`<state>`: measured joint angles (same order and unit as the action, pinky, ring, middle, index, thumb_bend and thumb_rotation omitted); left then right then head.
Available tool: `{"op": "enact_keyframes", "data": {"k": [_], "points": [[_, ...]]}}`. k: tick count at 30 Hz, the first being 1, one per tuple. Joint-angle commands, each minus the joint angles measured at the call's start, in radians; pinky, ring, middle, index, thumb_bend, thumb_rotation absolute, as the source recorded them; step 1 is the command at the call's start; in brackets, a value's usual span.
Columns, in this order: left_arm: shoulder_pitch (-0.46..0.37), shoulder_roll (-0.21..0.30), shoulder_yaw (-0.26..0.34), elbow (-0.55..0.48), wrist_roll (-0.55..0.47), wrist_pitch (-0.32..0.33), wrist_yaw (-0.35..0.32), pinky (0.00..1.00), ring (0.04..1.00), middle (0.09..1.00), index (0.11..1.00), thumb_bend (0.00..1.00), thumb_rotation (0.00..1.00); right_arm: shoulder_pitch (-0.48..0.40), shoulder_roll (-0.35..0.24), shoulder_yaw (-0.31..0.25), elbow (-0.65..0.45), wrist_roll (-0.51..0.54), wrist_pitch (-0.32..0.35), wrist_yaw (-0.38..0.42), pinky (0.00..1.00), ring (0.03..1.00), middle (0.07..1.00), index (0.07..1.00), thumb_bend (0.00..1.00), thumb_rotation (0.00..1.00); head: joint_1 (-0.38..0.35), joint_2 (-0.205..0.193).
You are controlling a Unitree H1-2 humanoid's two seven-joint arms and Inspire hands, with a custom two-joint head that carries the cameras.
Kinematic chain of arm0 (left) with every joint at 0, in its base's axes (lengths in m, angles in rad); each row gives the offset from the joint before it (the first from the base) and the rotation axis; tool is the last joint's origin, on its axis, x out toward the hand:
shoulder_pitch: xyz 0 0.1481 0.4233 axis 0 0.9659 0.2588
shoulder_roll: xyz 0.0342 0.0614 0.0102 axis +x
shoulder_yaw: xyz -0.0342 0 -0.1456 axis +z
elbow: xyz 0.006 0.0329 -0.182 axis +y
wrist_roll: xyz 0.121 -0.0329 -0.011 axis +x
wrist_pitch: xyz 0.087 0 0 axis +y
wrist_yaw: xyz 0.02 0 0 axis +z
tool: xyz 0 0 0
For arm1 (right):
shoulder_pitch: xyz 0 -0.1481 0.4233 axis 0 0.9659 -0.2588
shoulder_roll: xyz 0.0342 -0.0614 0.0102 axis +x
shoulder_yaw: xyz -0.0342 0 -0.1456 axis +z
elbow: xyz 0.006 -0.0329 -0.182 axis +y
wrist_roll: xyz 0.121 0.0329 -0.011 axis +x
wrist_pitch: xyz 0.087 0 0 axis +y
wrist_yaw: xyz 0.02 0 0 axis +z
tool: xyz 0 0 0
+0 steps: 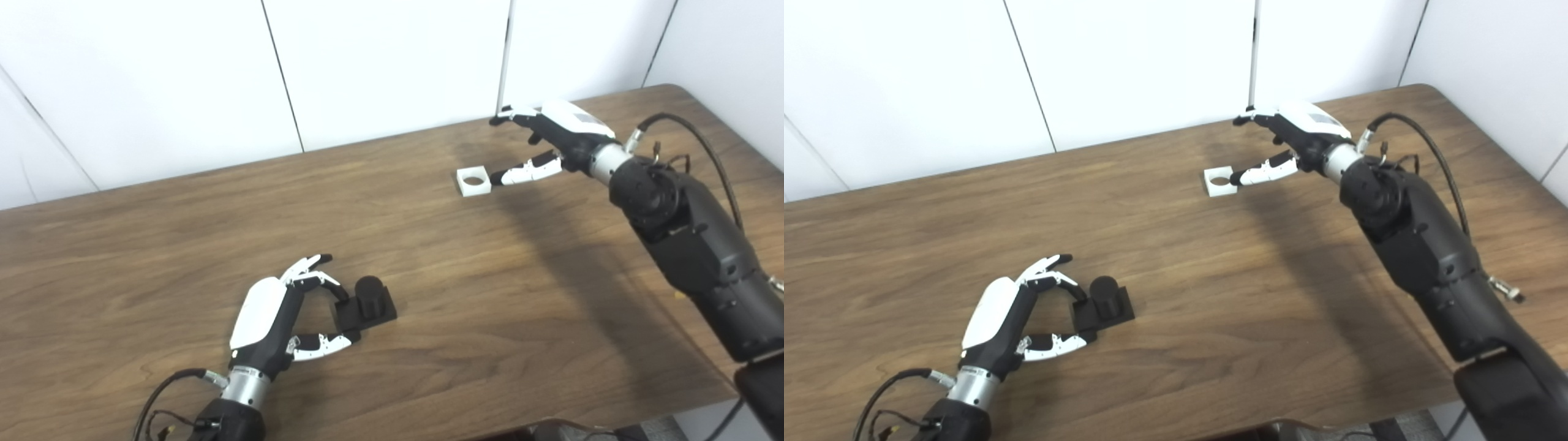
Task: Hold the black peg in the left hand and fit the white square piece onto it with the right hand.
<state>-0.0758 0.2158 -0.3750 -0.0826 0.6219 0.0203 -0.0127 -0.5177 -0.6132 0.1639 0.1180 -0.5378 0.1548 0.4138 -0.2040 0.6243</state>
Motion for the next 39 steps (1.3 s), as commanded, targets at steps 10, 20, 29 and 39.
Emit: {"op": "enact_keyframes", "data": {"k": [10,20,29,39], "points": [[0.024,0.013,-0.002,0.022,0.028,0.032,-0.038,0.8,0.911,0.888,0.491,0.52,0.07,-0.118,-0.043,0.043,0.06,0.012,0.007,0.105,0.84,0.992,1.0,0.919,0.86,0.4,0.013,0.006],[0.025,0.001,-0.001,0.025,0.025,0.03,-0.035,0.82,0.918,0.895,0.491,0.52,0.07,-0.155,-0.043,0.097,0.127,-0.014,-0.012,0.126,0.87,0.999,1.0,0.937,0.93,0.38,0.021,0.008],[0.027,-0.002,0.0,0.029,0.029,0.025,-0.033,0.81,0.917,0.893,0.491,0.52,0.07,-0.182,-0.012,0.14,0.179,-0.056,-0.006,0.103,0.87,0.994,1.0,0.941,0.92,0.37,0.028,0.008],[0.031,-0.004,-0.003,0.027,0.041,0.032,-0.034,0.82,0.919,0.891,0.491,0.52,0.07,-0.211,0.018,0.148,0.257,-0.059,-0.028,0.072,0.86,0.992,1.0,0.944,0.87,0.36,0.043,0.007]]}}
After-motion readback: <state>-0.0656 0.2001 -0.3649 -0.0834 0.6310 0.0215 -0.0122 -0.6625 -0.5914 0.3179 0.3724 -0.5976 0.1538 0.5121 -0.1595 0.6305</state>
